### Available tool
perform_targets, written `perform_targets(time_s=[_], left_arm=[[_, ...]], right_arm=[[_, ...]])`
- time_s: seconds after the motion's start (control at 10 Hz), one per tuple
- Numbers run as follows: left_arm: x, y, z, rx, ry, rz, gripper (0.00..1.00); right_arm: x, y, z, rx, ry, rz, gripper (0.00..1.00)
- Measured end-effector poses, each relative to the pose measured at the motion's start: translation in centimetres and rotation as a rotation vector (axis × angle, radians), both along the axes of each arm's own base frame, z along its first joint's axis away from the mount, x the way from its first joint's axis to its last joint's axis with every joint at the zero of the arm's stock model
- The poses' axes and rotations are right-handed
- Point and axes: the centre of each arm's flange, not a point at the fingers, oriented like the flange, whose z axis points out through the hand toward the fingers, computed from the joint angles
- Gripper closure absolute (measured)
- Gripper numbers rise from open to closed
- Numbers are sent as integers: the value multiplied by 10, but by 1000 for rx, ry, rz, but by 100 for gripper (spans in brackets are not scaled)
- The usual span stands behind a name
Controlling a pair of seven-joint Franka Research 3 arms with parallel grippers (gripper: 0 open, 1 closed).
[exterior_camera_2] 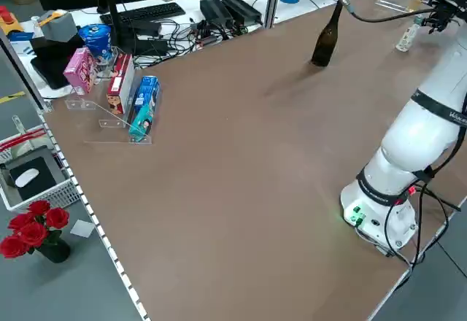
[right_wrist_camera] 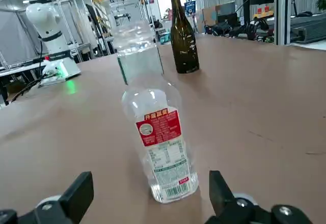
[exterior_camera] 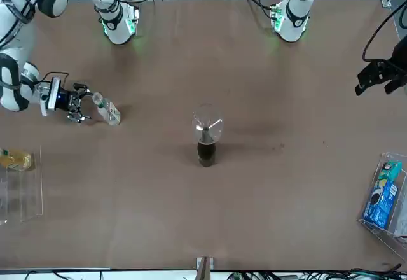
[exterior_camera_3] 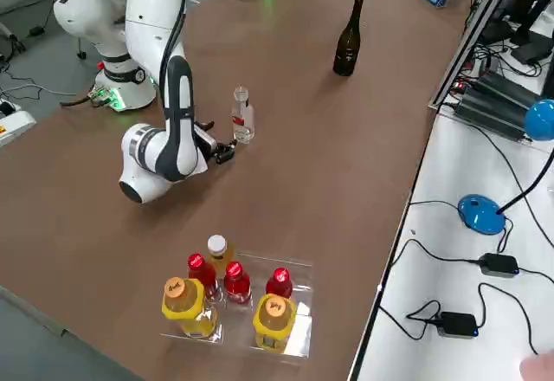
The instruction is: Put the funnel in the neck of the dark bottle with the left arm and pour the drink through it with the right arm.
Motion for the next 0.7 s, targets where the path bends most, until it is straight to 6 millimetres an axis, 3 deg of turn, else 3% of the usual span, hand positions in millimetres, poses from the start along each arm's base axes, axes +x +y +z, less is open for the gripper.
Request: perform_targets(time_s=[0.3, 0.6, 0.7], left_arm=[[0, 0, 0, 0, 0, -1, 0], [0, -1, 0, 0, 0, -1, 0], [0, -1, 0, 0, 0, -1, 0]], right_arm=[[30, -26, 62, -93, 68, 38, 0], [78, -52, 165, -280, 242, 30, 0], [85, -57, 199, -354, 306, 4, 0]])
